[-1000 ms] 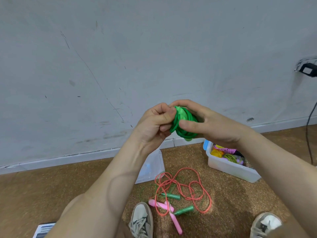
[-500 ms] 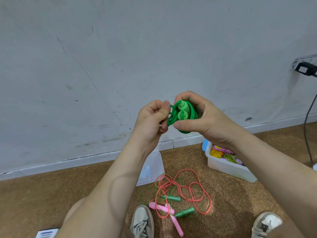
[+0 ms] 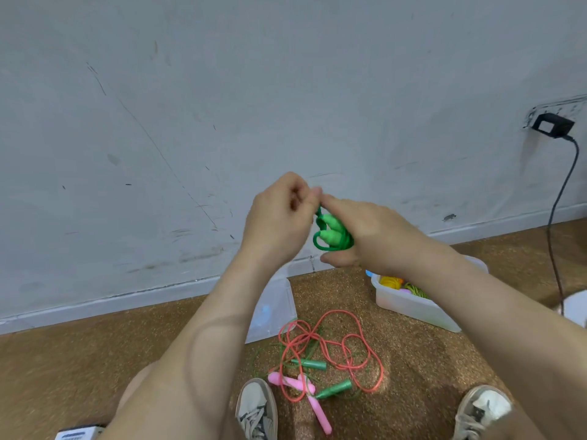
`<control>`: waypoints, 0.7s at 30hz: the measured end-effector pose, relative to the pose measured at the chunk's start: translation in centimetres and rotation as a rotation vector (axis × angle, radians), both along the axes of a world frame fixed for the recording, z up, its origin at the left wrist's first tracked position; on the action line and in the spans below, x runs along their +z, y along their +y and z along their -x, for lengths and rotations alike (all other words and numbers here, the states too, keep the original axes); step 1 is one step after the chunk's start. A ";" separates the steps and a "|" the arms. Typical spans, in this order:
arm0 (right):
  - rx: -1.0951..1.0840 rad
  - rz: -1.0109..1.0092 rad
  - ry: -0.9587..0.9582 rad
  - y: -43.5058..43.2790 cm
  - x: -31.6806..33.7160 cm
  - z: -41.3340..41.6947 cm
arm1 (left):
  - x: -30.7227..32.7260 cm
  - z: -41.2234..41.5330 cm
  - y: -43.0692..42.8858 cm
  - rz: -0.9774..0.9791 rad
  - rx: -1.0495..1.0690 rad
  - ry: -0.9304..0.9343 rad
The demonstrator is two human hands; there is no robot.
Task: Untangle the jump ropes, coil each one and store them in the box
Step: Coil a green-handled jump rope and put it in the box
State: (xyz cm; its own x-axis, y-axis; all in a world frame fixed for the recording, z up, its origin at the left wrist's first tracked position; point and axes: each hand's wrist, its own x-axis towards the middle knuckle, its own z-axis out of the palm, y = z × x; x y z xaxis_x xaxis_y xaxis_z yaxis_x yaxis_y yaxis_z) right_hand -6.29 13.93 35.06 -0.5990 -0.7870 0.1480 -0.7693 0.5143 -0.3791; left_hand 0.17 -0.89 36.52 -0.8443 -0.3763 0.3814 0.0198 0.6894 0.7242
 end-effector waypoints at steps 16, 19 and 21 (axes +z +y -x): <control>0.117 0.359 -0.865 0.7 0.8 -0.5 | -1.1 1.4 2.3 -0.688 0.264 0.219; 0.092 0.441 -0.894 1.1 0.7 -0.3 | -0.7 1.7 1.0 -0.686 0.172 0.101; 0.058 0.300 -0.642 1.1 0.7 0.0 | -0.5 1.5 0.1 -0.531 0.073 0.016</control>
